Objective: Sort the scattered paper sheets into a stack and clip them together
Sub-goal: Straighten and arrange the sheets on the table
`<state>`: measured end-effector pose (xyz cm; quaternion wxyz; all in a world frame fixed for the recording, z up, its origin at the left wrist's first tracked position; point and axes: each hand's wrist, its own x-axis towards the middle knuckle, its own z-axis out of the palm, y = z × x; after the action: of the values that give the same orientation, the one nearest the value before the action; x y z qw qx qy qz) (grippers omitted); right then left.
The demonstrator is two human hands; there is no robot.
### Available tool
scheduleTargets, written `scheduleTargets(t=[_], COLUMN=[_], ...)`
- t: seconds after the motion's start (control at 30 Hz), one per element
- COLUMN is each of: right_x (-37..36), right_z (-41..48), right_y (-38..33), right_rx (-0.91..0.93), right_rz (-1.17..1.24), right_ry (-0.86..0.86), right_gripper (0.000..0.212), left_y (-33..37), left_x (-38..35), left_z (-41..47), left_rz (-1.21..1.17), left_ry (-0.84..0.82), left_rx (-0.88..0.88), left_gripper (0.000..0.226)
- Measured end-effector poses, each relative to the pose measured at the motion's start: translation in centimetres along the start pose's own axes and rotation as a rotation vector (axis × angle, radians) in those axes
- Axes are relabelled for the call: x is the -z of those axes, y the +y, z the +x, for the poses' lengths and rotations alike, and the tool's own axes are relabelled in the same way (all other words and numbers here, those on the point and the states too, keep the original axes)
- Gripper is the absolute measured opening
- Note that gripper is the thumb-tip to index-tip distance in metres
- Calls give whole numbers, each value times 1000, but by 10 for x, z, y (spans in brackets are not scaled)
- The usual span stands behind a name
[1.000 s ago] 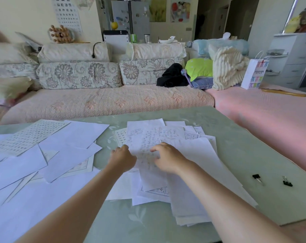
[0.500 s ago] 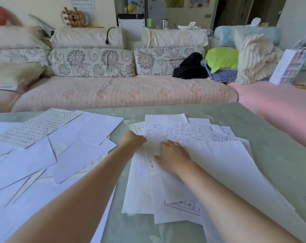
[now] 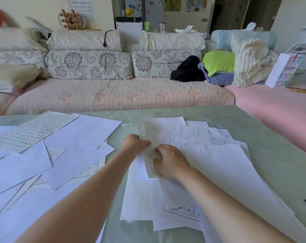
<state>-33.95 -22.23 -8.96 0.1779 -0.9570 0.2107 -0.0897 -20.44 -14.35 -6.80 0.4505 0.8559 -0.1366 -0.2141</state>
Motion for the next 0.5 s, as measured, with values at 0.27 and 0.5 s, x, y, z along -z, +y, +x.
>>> scheduleTargets(t=[0.27,0.5], right_x=[4,12], right_z=[-1,-12], right_y=[1,-19], right_rx=[-34,-42], right_rz=[-2,-26], right_ry=[-70,-101], right_gripper=[44,59], left_y=[-7,-52], left_x=[8,103], left_z=[-14,-39], left_rz=[-117,-136], left_ry=[42,191], left_rx=[-62,-130], left_gripper=[26,28])
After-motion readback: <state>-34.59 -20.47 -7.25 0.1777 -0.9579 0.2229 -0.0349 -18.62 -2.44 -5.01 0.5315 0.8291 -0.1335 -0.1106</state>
